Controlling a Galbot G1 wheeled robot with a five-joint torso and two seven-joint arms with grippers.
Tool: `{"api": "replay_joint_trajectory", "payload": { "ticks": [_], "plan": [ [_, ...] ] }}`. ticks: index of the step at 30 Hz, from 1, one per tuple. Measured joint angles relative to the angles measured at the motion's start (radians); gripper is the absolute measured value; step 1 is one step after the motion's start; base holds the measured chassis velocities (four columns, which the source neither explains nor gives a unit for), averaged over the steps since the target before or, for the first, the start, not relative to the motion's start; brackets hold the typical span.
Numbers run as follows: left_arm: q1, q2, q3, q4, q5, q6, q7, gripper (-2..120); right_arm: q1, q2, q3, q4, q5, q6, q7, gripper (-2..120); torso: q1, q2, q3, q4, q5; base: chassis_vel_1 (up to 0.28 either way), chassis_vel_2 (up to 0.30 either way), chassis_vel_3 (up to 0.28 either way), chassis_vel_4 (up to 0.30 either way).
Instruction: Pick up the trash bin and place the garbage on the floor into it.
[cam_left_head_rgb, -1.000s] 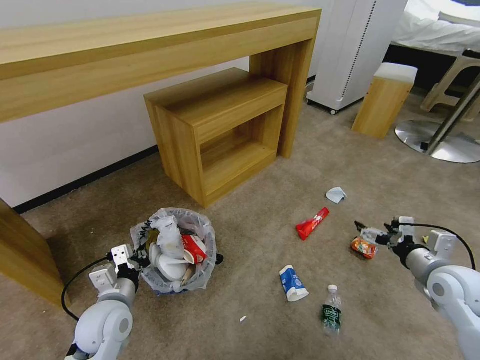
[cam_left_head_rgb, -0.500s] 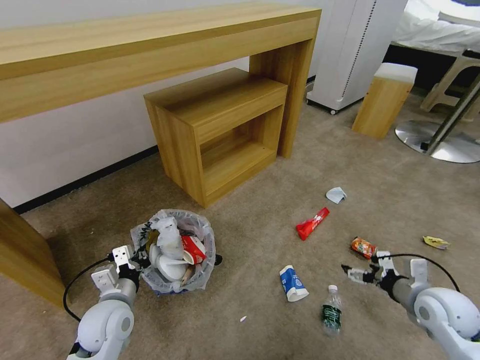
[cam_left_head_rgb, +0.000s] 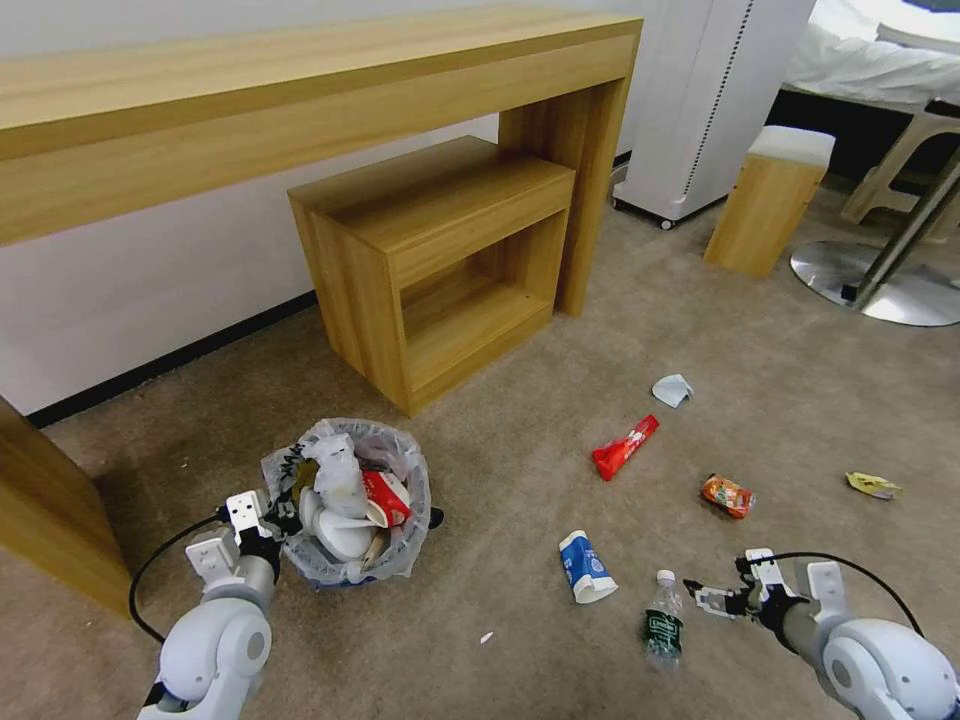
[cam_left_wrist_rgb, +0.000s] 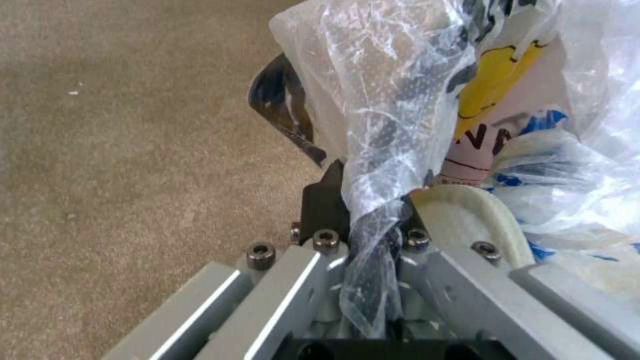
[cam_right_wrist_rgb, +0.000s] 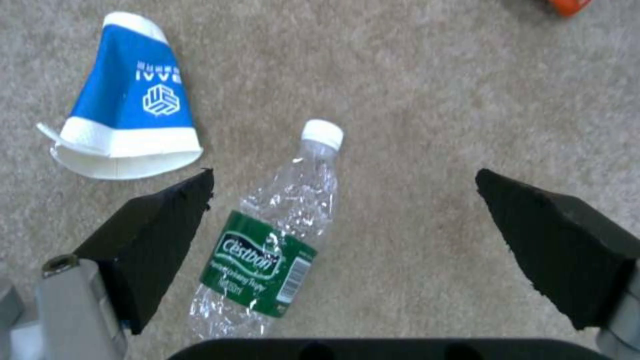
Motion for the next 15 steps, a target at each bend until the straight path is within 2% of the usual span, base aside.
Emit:
{"api": "replay_joint_trajectory", "payload": {
  "ticks": [15],
  "plan": [
    [0.008,-0.002,-0.002,-0.001,0.004,-0.004,0.001,0,0.014,0.031,-0.065,-0.050,-0.023,0.042,0.024,100,0.000,0.000,0.000,0.0000,0.0000,0.000,0.000,0.000,0.000]
  ]
}}
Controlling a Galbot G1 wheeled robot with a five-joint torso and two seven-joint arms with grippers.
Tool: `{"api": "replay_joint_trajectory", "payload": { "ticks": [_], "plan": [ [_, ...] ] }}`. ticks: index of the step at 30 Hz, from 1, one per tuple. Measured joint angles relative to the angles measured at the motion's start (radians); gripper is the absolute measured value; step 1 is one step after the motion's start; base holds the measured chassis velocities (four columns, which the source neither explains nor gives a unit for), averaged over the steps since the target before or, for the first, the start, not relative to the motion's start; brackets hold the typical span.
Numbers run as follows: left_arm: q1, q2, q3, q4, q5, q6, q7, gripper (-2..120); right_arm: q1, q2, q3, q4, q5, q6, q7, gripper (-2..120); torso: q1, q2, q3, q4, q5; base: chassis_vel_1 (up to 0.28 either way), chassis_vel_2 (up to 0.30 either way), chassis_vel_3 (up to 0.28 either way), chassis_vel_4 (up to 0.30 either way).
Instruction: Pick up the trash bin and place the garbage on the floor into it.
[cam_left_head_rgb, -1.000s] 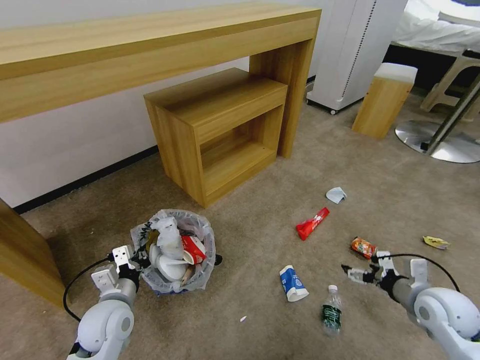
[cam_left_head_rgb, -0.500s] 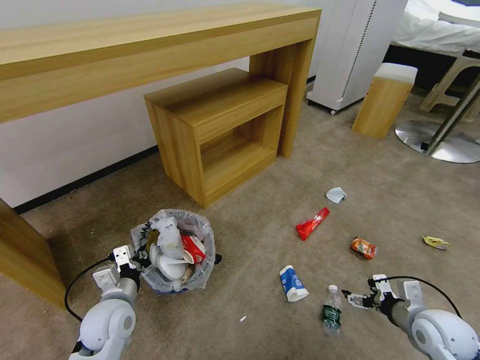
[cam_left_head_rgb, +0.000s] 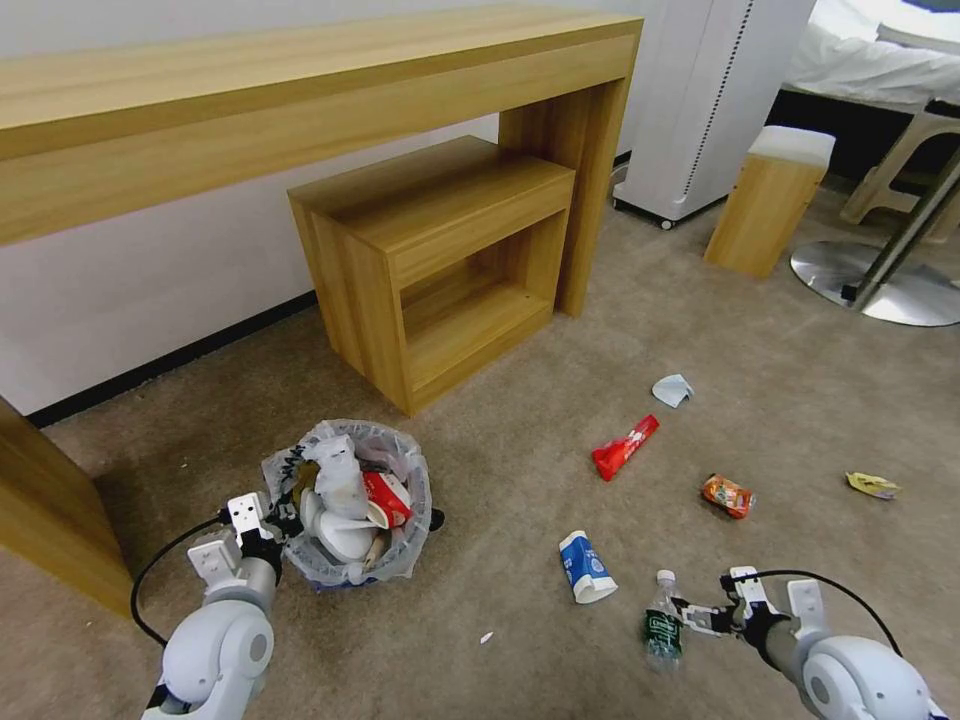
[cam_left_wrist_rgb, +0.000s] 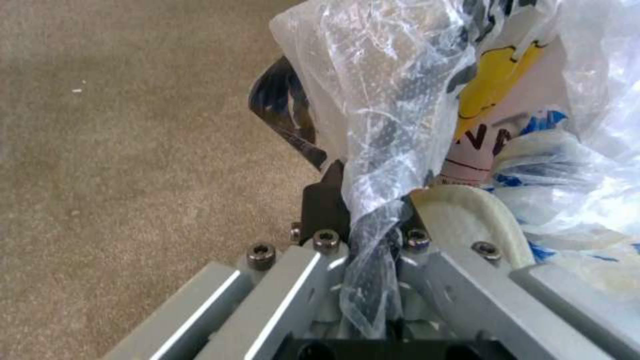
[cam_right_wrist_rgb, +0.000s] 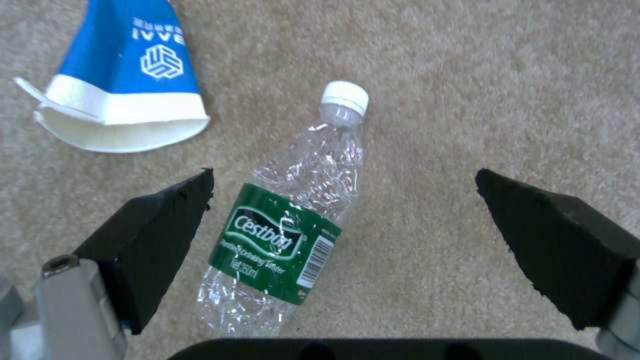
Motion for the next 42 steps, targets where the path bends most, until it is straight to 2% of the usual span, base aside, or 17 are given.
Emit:
{"api": "replay_joint_trajectory", "payload": {
  "ticks": [24,42],
  "plan": [
    [0.009,0.026,0.000,-0.012,-0.008,-0.005,-0.011,0,0.086,0.087,-0.079,-0.169,0.005,0.048,0.045,100,0.000,0.000,0.000,0.0000,0.0001,0.000,0.000,0.000,0.000],
    [0.009,0.035,-0.003,-0.007,-0.014,-0.012,-0.015,0,0.099,0.121,-0.098,-0.196,-0.019,0.071,0.048,100,0.000,0.000,0.000,0.0000,0.0000,0.000,0.000,0.000,0.000]
  ]
}}
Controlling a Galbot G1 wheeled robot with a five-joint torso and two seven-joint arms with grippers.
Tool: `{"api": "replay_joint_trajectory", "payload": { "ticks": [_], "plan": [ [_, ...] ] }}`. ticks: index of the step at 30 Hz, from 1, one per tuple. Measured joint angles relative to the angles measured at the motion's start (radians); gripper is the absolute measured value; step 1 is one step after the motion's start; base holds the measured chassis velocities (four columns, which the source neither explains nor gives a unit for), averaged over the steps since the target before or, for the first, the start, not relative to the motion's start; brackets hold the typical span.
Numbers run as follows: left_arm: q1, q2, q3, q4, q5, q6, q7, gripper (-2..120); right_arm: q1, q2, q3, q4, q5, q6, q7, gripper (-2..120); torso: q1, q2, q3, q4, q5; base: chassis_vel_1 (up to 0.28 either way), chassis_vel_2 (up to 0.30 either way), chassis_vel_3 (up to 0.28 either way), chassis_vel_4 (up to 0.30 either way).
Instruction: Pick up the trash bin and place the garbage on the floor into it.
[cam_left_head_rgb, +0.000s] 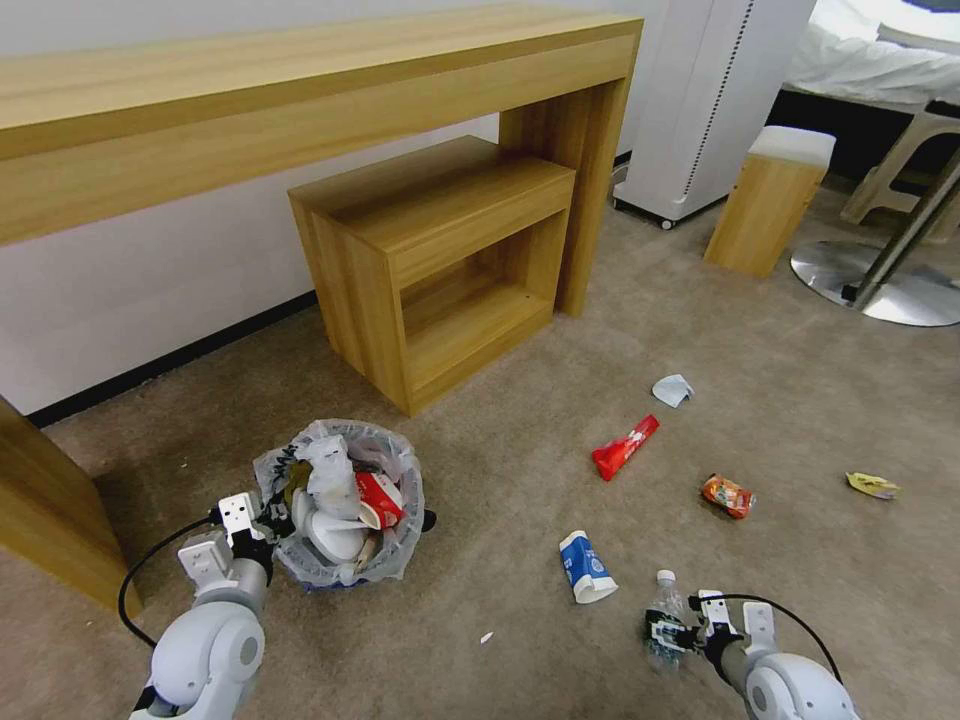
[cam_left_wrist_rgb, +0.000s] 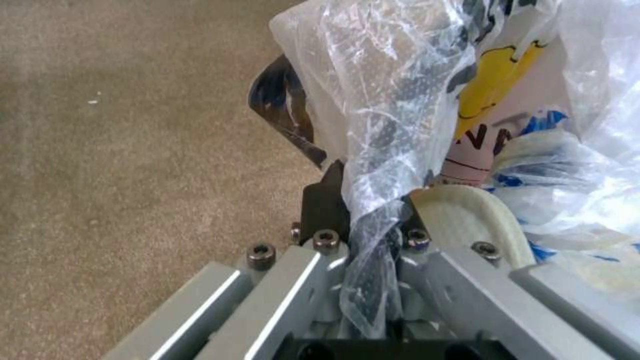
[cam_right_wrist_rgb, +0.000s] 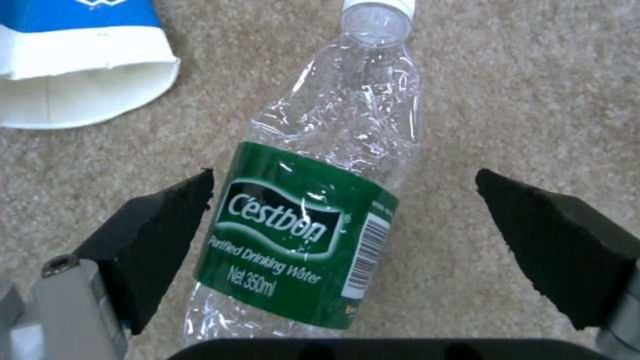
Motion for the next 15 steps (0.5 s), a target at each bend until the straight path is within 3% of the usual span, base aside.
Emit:
{"api": "replay_joint_trajectory", "payload": {
  "ticks": [15],
  "plan": [
    [0.000,-0.001,0.000,0.003,0.000,-0.003,0.000,0,0.008,0.035,-0.013,-0.027,-0.015,0.021,0.002,100,0.000,0.000,0.000,0.0000,0.0001,0.000,0.000,0.000,0.000]
  ]
}}
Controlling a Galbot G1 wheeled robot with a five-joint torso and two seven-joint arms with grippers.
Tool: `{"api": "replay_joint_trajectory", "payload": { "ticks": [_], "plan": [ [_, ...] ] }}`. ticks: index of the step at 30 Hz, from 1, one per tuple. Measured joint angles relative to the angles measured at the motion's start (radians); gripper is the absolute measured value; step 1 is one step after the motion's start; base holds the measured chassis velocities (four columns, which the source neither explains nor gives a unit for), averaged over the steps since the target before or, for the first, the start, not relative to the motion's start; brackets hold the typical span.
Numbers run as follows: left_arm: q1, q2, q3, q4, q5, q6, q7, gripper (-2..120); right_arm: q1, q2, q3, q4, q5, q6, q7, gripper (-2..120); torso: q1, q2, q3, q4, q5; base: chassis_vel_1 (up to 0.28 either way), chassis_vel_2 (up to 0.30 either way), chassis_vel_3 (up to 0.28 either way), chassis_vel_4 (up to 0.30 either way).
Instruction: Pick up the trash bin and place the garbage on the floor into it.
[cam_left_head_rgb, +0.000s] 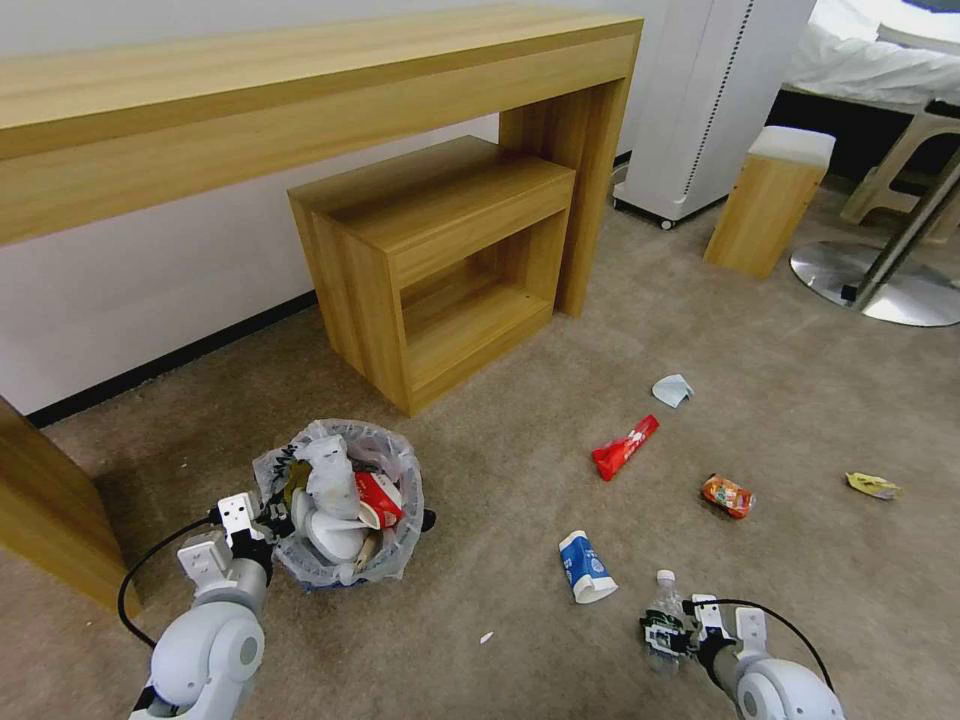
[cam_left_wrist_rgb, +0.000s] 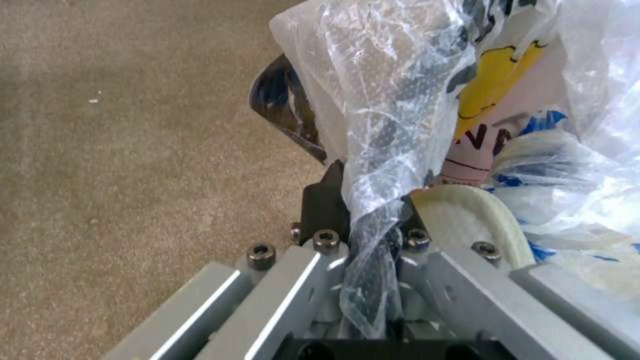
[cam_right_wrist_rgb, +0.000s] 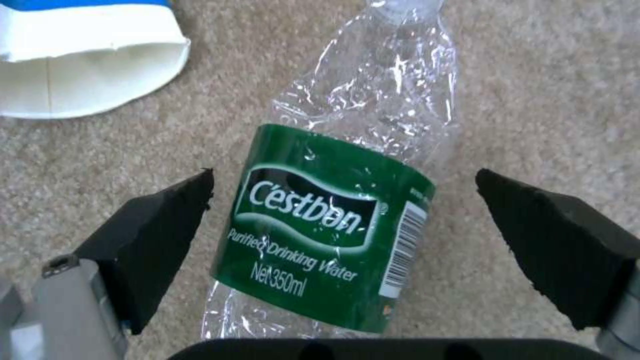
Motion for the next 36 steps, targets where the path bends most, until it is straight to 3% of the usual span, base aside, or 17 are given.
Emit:
{"api": "replay_joint_trajectory", "payload": {
  "ticks": [19,30,32,34,36],
  "plan": [
    [-0.002,-0.005,0.002,0.007,0.004,-0.003,0.000,0,0.008,0.013,-0.010,-0.021,-0.010,0.034,0.006,93,0.000,0.000,0.000,0.0000,0.0000,0.000,0.000,0.000,0.000],
    [0.000,-0.010,0.004,0.007,0.007,-0.006,0.000,0,0.008,0.014,-0.015,-0.035,-0.022,0.067,0.013,65,0.000,0.000,0.000,0.0000,-0.0001,0.000,0.000,0.000,0.000],
    [0.002,-0.012,0.004,0.004,0.009,-0.007,0.000,0,0.008,0.014,-0.017,-0.040,-0.027,0.075,0.013,55,0.000,0.000,0.000,0.0000,-0.0003,0.000,0.000,0.000,0.000],
    [0.003,-0.012,0.004,0.003,0.009,-0.007,0.000,0,0.008,0.014,-0.017,-0.041,-0.028,0.077,0.013,55,0.000,0.000,0.000,0.0000,-0.0003,0.000,0.000,0.000,0.000],
    [0.005,-0.012,0.005,-0.002,0.009,-0.008,0.000,0,0.008,0.011,-0.018,-0.045,-0.031,0.084,0.009,45,0.000,0.000,0.000,-0.0001,-0.0003,0.000,0.000,0.000,0.000]
  ]
}}
